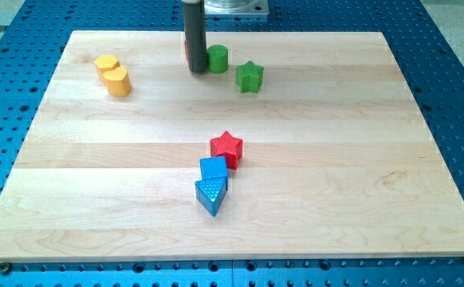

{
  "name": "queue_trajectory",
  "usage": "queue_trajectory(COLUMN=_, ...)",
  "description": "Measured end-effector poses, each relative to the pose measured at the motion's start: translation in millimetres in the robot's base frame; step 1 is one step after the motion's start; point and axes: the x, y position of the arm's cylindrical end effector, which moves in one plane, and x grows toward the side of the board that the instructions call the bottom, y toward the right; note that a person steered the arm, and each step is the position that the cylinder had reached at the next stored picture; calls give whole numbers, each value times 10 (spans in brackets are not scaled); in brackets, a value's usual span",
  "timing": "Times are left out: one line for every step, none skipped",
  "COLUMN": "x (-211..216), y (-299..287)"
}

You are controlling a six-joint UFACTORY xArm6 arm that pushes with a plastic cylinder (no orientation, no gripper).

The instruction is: Push the green circle into the green star

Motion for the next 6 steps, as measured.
queue_trajectory(x=-314, y=366)
queue_trajectory(x=-297, y=529)
queue_trajectory(x=-202, y=569)
queue_trajectory(x=-133, y=0)
queue_trajectory(x=335, y=996)
queue_trajectory(x=167, y=1077)
